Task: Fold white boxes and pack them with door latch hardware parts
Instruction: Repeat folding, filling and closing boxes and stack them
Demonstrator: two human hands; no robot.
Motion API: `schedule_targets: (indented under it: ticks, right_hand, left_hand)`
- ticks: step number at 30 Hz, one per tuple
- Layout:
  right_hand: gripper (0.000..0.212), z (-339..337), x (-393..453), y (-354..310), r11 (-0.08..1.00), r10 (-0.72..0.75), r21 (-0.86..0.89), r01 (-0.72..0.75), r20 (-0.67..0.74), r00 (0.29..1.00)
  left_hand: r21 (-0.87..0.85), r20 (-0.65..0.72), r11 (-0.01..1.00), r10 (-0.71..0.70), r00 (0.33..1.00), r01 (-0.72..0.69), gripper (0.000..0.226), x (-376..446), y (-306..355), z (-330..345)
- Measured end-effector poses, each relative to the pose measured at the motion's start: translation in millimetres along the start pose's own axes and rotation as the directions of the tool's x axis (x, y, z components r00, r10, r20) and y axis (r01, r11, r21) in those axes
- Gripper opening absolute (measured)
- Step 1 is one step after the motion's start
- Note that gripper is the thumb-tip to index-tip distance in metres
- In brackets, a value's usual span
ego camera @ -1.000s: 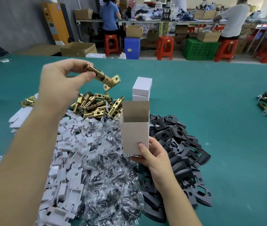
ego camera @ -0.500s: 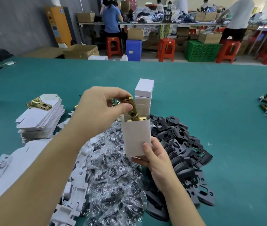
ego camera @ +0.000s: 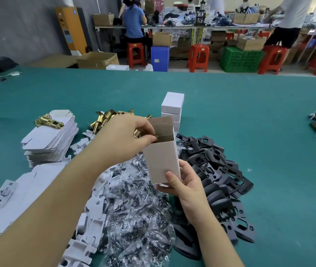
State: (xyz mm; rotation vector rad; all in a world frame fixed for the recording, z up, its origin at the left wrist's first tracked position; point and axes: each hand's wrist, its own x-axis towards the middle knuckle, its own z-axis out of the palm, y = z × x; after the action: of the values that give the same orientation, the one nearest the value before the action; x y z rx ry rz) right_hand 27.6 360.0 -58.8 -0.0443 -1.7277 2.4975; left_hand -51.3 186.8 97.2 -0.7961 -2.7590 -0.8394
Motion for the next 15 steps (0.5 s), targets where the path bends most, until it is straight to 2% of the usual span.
schedule_targets:
  ticks: [4,8,10,12,15]
  right_hand:
    - [0.032,-2,2,7,0.988,-0.038,-0.150,0.037,-0.006,0.999]
    - [0.035,0,4,10,0.968,-0.045,-0.247,0.042,-0.004,0.999]
    - [0.036,0,4,10,0.956,-0.054,-0.290,0.049,-0.010,0.998]
    - [0.036,0,4,9,0.946,-0.056,-0.320,0.043,-0.031,0.998]
    - [0.034,0,4,8,0.946,-0.058,-0.323,0.038,-0.050,0.997]
  left_hand:
    - [-0.009,-0.148,0.999,-0.044,0.988,0.044,0.015,1,-14,-5]
    - [0.026,-0.210,0.981,-0.182,0.961,0.192,0.015,0,-42,-9]
    - [0.136,-0.139,0.948,-0.269,0.953,0.287,0.016,-1,-62,-7]
    - [0.281,0.019,0.896,-0.365,0.931,0.345,0.013,-3,-82,1]
    - [0.437,0.225,0.829,-0.477,0.850,0.349,0.016,-11,-105,19]
